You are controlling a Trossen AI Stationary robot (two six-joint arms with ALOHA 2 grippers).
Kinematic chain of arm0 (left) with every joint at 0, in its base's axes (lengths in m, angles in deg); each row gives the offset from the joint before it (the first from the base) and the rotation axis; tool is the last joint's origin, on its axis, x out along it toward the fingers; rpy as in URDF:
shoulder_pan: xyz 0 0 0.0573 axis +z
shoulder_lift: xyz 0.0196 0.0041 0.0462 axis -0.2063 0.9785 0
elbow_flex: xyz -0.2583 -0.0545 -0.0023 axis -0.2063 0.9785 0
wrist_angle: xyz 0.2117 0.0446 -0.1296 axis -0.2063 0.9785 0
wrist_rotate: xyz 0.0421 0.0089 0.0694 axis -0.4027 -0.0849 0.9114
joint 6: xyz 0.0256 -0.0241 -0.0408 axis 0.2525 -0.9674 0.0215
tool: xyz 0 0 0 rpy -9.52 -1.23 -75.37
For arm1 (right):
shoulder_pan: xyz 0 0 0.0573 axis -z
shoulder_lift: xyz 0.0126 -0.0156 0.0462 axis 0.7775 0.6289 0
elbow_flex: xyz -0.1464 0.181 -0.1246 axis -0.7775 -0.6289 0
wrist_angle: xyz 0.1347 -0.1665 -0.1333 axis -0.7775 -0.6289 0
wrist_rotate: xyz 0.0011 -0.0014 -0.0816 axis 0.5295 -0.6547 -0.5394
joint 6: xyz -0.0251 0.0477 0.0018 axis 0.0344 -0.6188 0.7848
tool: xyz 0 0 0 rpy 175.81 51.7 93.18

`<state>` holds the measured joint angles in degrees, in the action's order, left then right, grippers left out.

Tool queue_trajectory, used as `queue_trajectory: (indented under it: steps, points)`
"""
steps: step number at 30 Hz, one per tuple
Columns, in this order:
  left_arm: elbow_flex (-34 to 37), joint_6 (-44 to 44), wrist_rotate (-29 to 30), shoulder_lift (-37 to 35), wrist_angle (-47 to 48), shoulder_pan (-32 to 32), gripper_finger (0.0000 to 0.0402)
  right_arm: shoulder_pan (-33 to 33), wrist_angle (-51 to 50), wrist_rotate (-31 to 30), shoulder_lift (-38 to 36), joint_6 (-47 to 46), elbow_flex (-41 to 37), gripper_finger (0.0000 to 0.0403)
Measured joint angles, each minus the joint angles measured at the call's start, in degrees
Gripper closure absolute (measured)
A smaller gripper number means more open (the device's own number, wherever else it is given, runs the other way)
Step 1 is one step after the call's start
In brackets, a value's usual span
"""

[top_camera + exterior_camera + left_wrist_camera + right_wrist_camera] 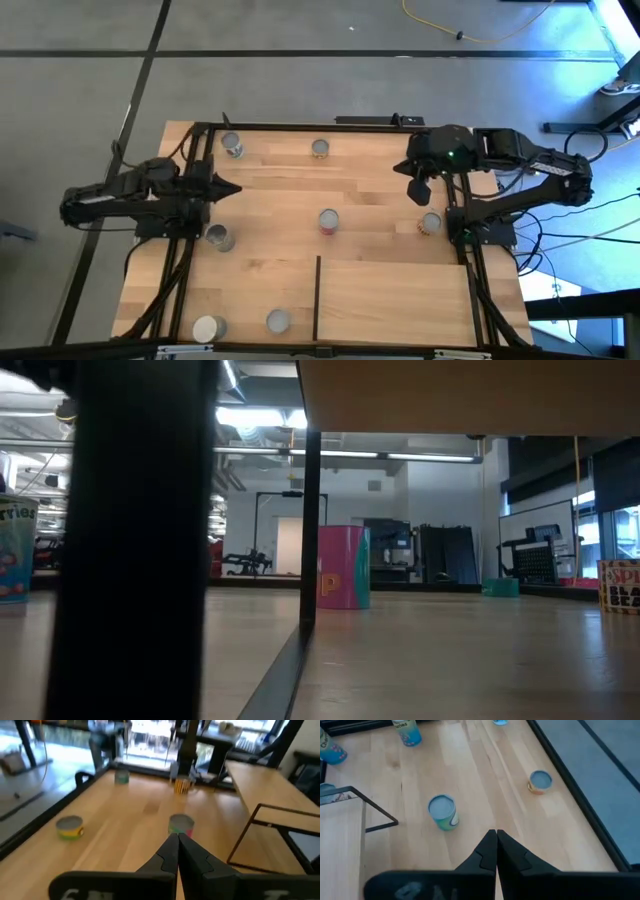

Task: Pick and place cans onto a shelf
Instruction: Put the canned tuna on the shelf

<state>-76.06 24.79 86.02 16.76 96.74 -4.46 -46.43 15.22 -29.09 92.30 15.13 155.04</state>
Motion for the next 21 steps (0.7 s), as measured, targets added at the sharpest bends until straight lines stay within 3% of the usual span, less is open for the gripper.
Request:
queue_trajectory:
  steps: [9, 14, 21]
  points:
    - [-17.8, -17.9, 3.1, 17.3, 16.7, 0.0, 0.0401, 0.0, -4.1, 0.0, 3.1, -7.9, 2.5, 0.0397]
    - [-24.6, -21.2, 4.5, 23.9, 24.5, 0.0, 0.0401, 0.0, -4.1, 0.0, 3.9, -7.6, 2.5, 0.0397]
    - [-28.3, -23.5, -1.8, 26.5, 25.9, 0.0, 0.0401, 0.0, -5.2, 0.0, 4.0, -4.2, 2.5, 0.0363]
